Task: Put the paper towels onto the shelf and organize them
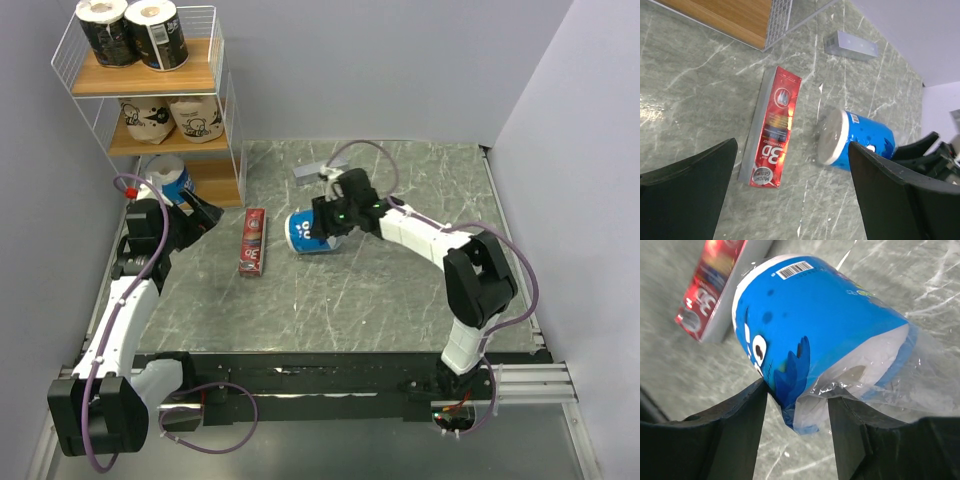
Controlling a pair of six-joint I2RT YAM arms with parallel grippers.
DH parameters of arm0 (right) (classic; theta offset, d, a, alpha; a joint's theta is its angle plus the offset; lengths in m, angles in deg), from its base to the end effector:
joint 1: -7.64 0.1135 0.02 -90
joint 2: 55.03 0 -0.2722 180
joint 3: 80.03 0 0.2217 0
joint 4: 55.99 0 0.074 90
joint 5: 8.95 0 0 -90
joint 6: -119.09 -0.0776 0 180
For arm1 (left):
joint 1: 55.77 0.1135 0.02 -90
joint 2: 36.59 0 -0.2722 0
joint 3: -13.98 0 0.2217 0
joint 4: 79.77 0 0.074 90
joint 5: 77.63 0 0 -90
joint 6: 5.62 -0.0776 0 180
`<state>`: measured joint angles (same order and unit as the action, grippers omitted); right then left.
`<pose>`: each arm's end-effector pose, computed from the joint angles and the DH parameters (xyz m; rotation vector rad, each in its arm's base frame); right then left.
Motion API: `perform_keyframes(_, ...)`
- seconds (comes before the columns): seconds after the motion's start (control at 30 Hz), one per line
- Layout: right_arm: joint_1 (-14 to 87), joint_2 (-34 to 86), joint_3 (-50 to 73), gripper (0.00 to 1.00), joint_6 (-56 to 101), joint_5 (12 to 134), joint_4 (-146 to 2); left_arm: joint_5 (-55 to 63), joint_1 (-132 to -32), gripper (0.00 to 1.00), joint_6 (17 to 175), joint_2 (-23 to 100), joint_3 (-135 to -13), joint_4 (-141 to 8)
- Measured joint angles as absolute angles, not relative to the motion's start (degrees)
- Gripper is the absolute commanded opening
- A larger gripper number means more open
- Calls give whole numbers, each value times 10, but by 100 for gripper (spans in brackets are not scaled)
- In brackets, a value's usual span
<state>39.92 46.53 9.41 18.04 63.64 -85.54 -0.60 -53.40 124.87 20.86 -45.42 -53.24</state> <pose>0.3274 0.2343 0.2352 -0.5952 2.2941 0.7281 0.2317 -0.0078 0.2883 -0.6076 1.9561 -0.6479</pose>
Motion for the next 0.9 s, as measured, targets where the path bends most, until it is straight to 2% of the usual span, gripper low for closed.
perform_keyframes(0.27,501,510,240,60,248,794,-1017,1,-534,99,1237,213,-479,-512)
perform_keyframes(0.37,521,537,285,65,263,824,-1057,2,-535,99,1228,223,-495,-499)
perform_keyframes(0.43,531,551,312,74,270,837,-1081,2,-535,99,1224,233,-500,-492)
perform_keyframes(0.53,541,557,327,83,276,841,-1102,-5,-536,99,1216,249,-505,-482)
perform_keyframes(0.7,549,537,318,86,276,806,-1107,-8,-567,99,1199,286,-527,-451)
perform_keyframes(0.9,549,428,254,87,266,752,-1096,-1,-646,97,1198,311,-560,-434)
